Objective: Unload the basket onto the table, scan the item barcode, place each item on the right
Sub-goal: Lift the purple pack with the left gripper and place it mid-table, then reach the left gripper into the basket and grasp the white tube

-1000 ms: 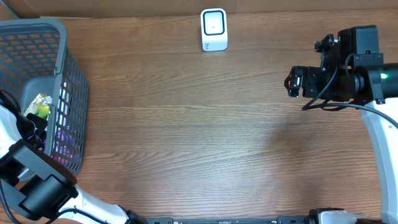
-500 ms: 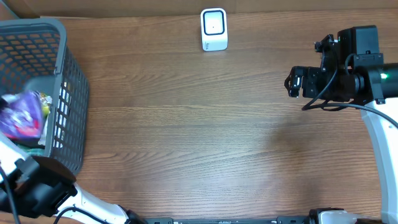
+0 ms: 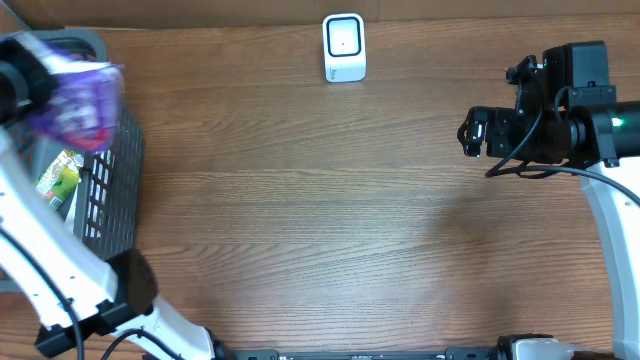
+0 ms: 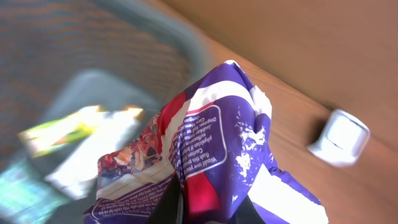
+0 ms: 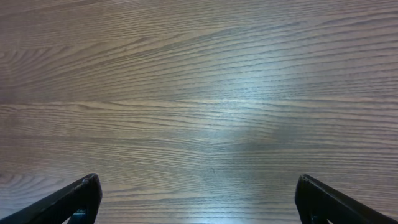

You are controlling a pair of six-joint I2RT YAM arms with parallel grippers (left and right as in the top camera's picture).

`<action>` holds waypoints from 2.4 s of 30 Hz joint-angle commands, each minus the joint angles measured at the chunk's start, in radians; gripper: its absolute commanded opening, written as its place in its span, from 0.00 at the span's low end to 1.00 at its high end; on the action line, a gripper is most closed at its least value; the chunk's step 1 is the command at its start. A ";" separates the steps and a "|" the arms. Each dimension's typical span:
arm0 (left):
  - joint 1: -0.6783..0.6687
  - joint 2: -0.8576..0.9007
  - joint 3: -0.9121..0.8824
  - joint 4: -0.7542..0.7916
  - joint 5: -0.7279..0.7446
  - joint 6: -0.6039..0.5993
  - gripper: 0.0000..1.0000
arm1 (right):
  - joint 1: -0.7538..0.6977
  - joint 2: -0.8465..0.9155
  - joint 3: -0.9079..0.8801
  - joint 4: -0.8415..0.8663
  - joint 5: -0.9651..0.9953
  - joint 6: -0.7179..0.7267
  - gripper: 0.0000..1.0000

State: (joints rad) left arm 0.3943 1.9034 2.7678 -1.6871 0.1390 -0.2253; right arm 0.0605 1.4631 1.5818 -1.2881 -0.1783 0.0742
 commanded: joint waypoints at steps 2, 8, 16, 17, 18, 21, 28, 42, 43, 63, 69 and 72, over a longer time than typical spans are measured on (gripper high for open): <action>-0.195 0.008 -0.069 -0.002 0.009 -0.060 0.04 | 0.001 0.000 0.022 -0.002 0.002 -0.003 1.00; -0.407 0.063 -0.241 0.035 -0.106 -0.237 0.04 | 0.001 0.000 0.022 0.007 0.002 -0.003 1.00; -0.639 0.179 -0.486 0.224 -0.114 -0.483 0.04 | 0.001 0.003 0.022 0.006 0.002 0.001 1.00; -0.657 0.199 -0.505 0.240 -0.108 -0.503 0.05 | 0.001 0.003 0.022 0.006 0.002 0.000 1.00; -0.671 0.217 -0.516 0.250 -0.097 -0.514 0.04 | 0.001 0.003 0.022 0.007 0.002 0.001 1.00; -0.706 0.294 -0.541 0.284 -0.029 -0.525 0.04 | 0.001 0.005 0.022 0.007 0.002 0.001 1.00; -0.739 0.460 -0.554 0.313 0.131 -0.565 0.04 | 0.001 0.007 0.022 0.002 0.001 0.001 1.00; -0.738 0.516 -0.496 0.315 0.174 -0.325 0.42 | 0.001 0.008 0.022 0.008 0.001 0.001 1.00; -0.735 0.516 -0.466 0.296 0.150 -0.312 0.50 | 0.001 0.008 0.022 0.008 0.001 0.001 1.00; -0.407 0.153 0.248 -0.003 -0.126 -0.110 1.00 | 0.001 0.008 0.022 0.014 -0.008 0.005 1.00; -0.148 -0.159 -0.165 -0.003 -0.245 -0.111 1.00 | 0.001 0.008 0.022 0.018 -0.011 0.005 1.00; 0.034 -0.262 -0.359 -0.001 -0.212 -0.103 1.00 | 0.001 0.008 0.022 0.018 -0.026 0.005 1.00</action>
State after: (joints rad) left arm 0.2718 1.7233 2.5881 -1.6840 -0.0509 -0.3584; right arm 0.0605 1.4677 1.5818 -1.2755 -0.1814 0.0753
